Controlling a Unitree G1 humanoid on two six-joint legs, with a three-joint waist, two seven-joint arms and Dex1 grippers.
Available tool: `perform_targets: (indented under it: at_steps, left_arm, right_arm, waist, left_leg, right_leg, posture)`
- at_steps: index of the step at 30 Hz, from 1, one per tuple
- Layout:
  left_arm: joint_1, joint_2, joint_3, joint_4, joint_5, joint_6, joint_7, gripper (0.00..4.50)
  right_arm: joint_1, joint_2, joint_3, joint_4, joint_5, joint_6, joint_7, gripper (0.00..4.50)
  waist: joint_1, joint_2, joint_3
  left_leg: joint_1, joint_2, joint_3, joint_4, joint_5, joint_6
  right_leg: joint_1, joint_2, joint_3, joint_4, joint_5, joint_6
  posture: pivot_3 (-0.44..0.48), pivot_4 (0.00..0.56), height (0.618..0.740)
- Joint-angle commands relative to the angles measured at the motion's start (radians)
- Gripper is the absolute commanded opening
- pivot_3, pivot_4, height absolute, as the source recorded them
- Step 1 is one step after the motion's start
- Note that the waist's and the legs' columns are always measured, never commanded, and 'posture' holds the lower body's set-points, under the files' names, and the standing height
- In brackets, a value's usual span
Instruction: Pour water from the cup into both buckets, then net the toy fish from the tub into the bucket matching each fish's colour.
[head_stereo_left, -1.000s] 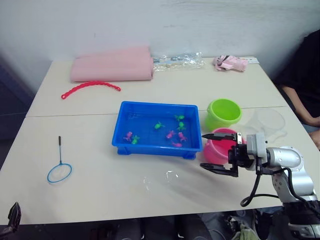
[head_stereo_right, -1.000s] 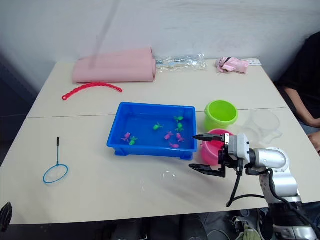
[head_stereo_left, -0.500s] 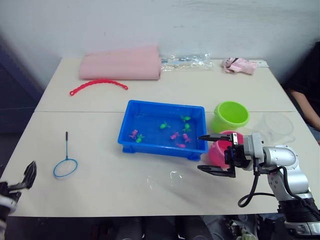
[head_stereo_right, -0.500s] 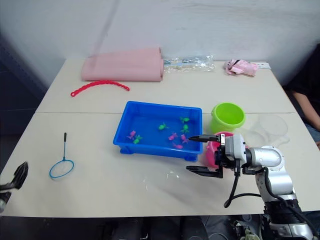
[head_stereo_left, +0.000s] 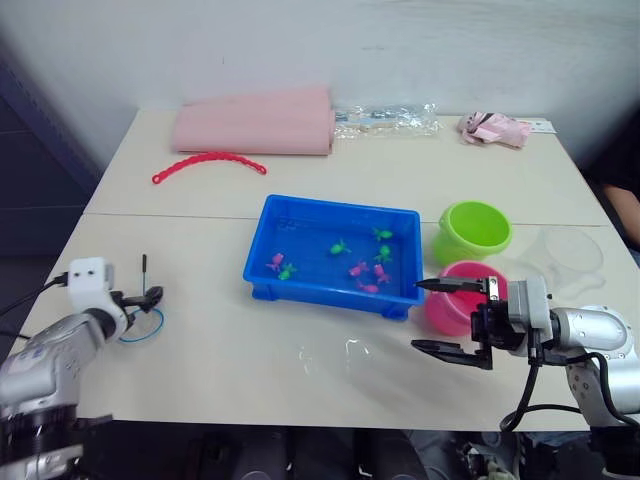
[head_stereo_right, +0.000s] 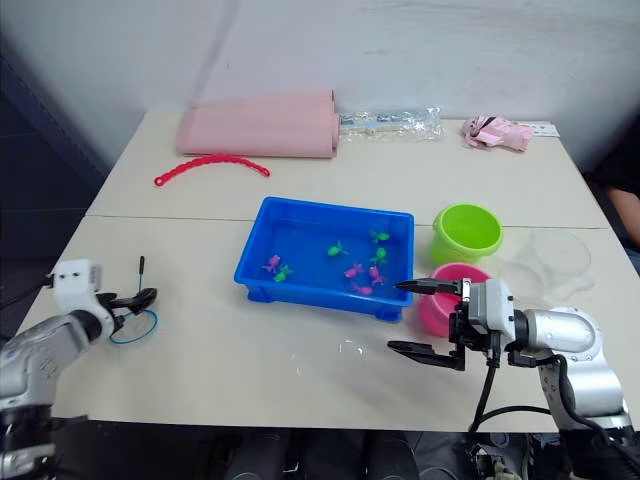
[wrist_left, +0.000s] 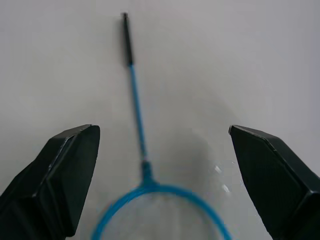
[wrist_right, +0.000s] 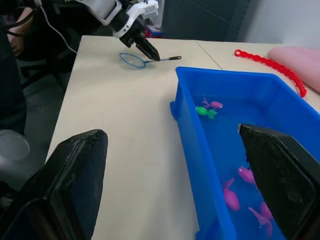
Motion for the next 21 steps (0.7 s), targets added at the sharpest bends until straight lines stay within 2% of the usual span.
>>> perform_targets:
  at_steps: [1, 2, 5, 13, 15, 19, 21]
  left_arm:
    - [-0.063, 0.025, -0.043, 0.131, 0.058, -0.056, -0.053, 4.5]
    - [-0.08, 0.023, -0.053, 0.162, 0.064, -0.062, -0.069, 4.5]
    - [-0.095, 0.032, -0.097, 0.228, 0.078, -0.025, -0.134, 3.67]
    - [-0.071, 0.057, -0.075, 0.303, 0.109, -0.104, -0.215, 0.23]
    - [-0.084, 0.079, -0.033, 0.328, 0.103, -0.18, -0.245, 0.08]
    - [-0.078, 0.141, -0.003, 0.296, 0.057, -0.234, -0.416, 0.08]
    - [-0.062, 0.184, 0.012, 0.25, 0.041, -0.288, -0.51, 0.08]
  right_arm:
    - [0.013, -0.003, -0.034, -0.05, 0.017, -0.003, -0.025, 4.43]
    - [0.019, -0.003, -0.033, -0.054, 0.017, -0.004, -0.029, 4.43]
    - [0.035, 0.0, -0.041, -0.068, 0.014, -0.006, -0.048, 4.5]
    - [0.085, -0.015, -0.074, -0.099, 0.008, -0.012, -0.085, 4.5]
    - [0.085, -0.019, -0.084, -0.1, 0.006, -0.011, -0.094, 4.5]
    - [0.081, -0.03, -0.094, -0.097, 0.005, -0.006, -0.096, 4.5]
    - [0.074, -0.04, -0.111, -0.128, 0.056, 0.056, -0.126, 4.5]
  waist:
    - [-0.003, 0.0, 0.0]
    - [0.0, 0.0, 0.0]
    - [0.001, 0.0, 0.0]
    - [0.002, 0.0, 0.0]
    - [0.001, 0.0, 0.0]
    - [0.0, -0.001, 0.001]
    - [-0.001, -0.004, 0.002]
  left_leg:
    - [0.0, 0.0, 0.001, 0.0, 0.0, 0.0]
    - [0.0, 0.0, 0.003, 0.0, 0.0, 0.0]
    - [0.001, 0.0, 0.004, 0.001, 0.0, 0.001]
    - [0.006, 0.0, 0.009, 0.0, -0.003, 0.002]
    - [0.006, 0.0, 0.01, 0.0, -0.003, 0.002]
    - [0.006, 0.002, 0.01, 0.0, -0.003, 0.002]
    - [0.005, 0.003, 0.01, 0.0, -0.003, 0.001]
  right_leg:
    - [-0.001, 0.0, 0.001, 0.0, 0.0, 0.0]
    - [-0.001, 0.0, 0.003, 0.001, 0.0, 0.0]
    - [-0.001, -0.001, 0.004, 0.001, 0.0, 0.0]
    - [0.0, -0.005, 0.01, 0.0, 0.0, 0.0]
    - [-0.001, -0.005, 0.01, 0.0, 0.0, 0.0]
    - [-0.001, -0.005, 0.01, 0.001, 0.0, 0.0]
    - [-0.002, -0.005, 0.01, 0.001, 0.0, 0.0]
  posture:
    - [0.0, 0.15, 0.74]
    - [0.0, 0.15, 0.74]
    - [0.0, 0.15, 0.74]
    - [0.0, 0.15, 0.74]
    - [0.0, 0.15, 0.74]
    - [0.0, 0.15, 0.74]
    - [0.0, 0.15, 0.74]
